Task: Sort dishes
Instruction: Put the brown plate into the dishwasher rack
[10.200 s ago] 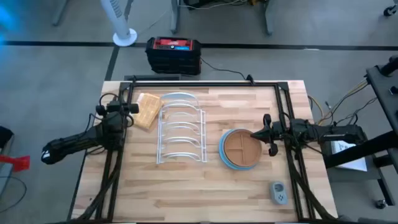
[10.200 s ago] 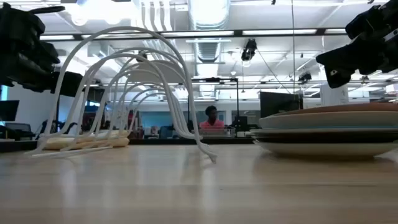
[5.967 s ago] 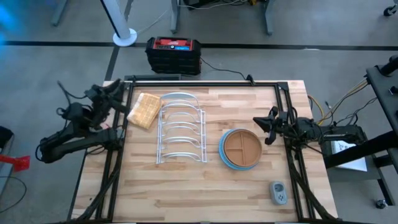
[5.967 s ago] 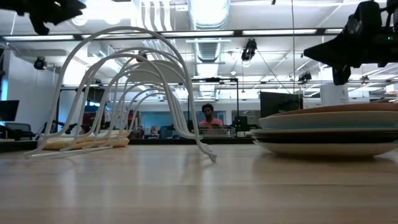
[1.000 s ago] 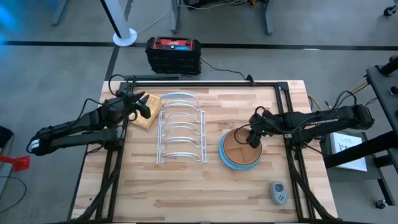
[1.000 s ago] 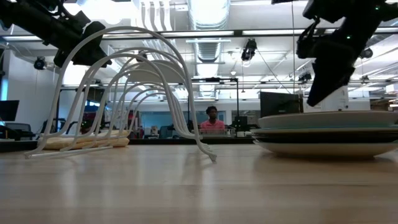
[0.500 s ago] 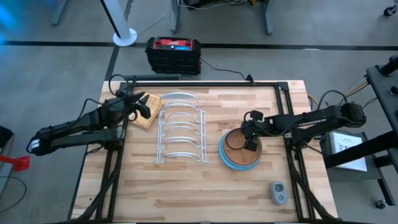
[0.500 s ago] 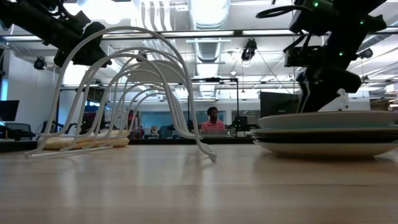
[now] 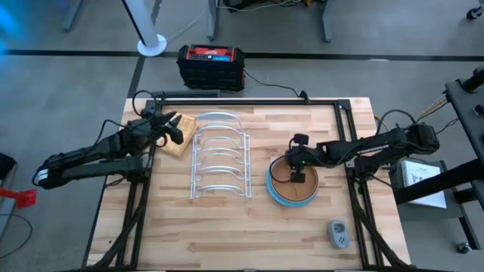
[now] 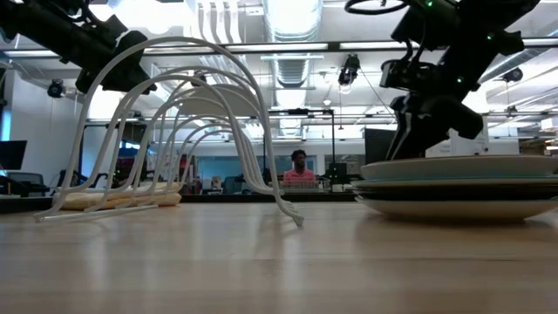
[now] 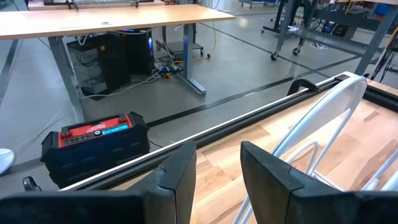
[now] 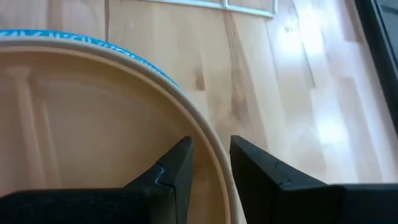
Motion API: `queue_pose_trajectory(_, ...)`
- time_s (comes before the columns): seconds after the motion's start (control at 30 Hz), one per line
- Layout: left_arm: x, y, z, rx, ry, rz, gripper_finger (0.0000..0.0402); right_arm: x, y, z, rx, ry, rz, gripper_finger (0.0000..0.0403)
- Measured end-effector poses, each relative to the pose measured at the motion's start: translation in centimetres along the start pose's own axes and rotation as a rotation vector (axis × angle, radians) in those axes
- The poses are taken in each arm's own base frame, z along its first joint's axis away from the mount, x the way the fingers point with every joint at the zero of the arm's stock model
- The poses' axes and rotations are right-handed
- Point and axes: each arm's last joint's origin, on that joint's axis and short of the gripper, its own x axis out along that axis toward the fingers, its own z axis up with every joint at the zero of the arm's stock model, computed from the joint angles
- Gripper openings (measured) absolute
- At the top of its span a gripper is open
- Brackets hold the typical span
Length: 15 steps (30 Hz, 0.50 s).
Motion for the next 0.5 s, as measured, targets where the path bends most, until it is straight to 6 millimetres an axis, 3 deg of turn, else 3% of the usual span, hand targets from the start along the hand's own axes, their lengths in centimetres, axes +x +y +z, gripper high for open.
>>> queue_pose_trajectory(0.3, 0.0, 0.0, 0.0, 0.004, -0.001, 0.000, 0.0116, 0.2, 0.1, 0.7, -0.041, -0.022, 0.051, 0.0111)
queue_pose_trajectory(0.5, 0.1, -0.1, 0.0, 0.019, -0.001, -0.001, 0.0116, 0.9, 0.4, 0.7, -0.078, -0.004, 0.057, 0.0096)
